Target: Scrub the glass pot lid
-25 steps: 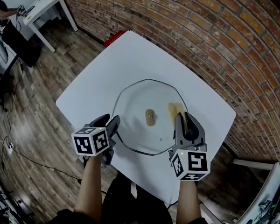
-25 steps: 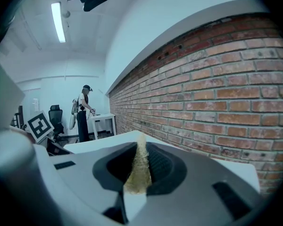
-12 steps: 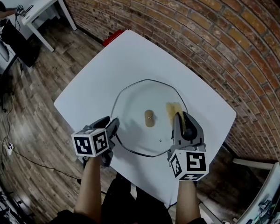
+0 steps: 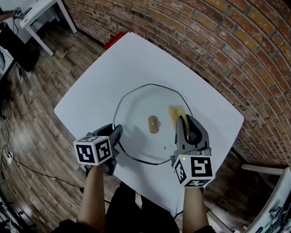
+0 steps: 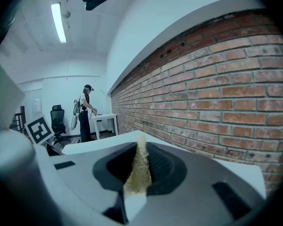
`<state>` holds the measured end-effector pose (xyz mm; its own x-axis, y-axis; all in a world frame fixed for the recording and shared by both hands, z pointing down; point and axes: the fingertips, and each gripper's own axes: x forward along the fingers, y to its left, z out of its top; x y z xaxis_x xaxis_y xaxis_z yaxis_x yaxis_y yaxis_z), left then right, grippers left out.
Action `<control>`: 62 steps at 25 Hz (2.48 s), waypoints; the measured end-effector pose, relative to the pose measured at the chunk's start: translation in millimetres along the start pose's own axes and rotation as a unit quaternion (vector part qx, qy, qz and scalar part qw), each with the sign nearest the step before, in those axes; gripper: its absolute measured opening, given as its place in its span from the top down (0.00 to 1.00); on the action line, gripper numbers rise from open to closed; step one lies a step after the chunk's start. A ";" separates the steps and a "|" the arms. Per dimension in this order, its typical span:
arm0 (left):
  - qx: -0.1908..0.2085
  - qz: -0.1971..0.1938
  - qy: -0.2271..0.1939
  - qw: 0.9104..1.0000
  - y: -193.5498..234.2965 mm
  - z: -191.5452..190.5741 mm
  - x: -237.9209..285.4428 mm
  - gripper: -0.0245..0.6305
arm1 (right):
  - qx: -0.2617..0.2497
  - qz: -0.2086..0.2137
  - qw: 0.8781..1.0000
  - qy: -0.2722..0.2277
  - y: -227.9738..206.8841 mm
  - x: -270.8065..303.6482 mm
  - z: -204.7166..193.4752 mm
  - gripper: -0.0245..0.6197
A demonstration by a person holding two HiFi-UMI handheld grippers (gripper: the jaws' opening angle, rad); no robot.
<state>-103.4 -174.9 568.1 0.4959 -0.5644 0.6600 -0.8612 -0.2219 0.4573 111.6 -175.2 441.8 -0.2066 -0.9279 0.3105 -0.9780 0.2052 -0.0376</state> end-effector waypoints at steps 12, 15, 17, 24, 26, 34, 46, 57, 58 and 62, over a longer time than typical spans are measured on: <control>0.002 -0.003 -0.003 1.000 -2.0 -1.6 0.4 0.78 | -0.011 0.070 0.997 -0.012 64.2 41.3 21.1 0.87; 0.000 -0.006 -0.004 1.000 -1.1 -1.1 0.4 0.78 | -0.012 0.093 0.996 -0.005 87.7 54.4 20.1 0.87; 0.000 -0.008 -0.004 1.000 -1.1 -0.6 0.1 0.78 | -0.013 0.108 0.994 0.001 103.7 61.1 17.1 0.87; 0.005 -0.008 -0.004 1.000 -0.2 2.1 0.7 0.78 | -0.013 0.133 0.990 0.051 135.4 90.2 -13.4 0.87; 0.005 -0.010 -0.004 1.000 -0.4 3.4 1.4 0.78 | -0.011 0.134 0.989 0.063 137.5 95.5 -20.2 0.87; 0.007 -0.010 -0.001 1.000 0.1 3.1 1.6 0.78 | -0.016 0.133 0.987 0.089 140.1 107.9 -40.0 0.87; 0.011 -0.008 -0.001 1.000 1.4 3.7 0.7 0.78 | -0.027 0.086 0.990 0.108 101.5 110.9 -52.1 0.87; 0.014 -0.006 0.000 1.000 -0.3 3.7 -0.3 0.78 | -0.033 -0.017 0.992 0.121 2.1 96.6 -56.5 0.87; 0.014 -0.005 -0.001 1.000 -0.6 3.9 -0.3 0.78 | -0.035 -0.026 0.992 0.121 -5.9 94.7 -56.1 0.87; 0.015 -0.005 -0.004 1.000 -1.9 4.3 0.6 0.78 | -0.037 -0.060 0.990 0.124 -34.4 86.5 -55.5 0.87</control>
<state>-102.0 -178.2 565.1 0.5044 -0.5677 0.6506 -0.8588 -0.2516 0.4463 128.9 -245.3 522.6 -0.0665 -0.8443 0.5318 -0.9883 0.1291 0.0813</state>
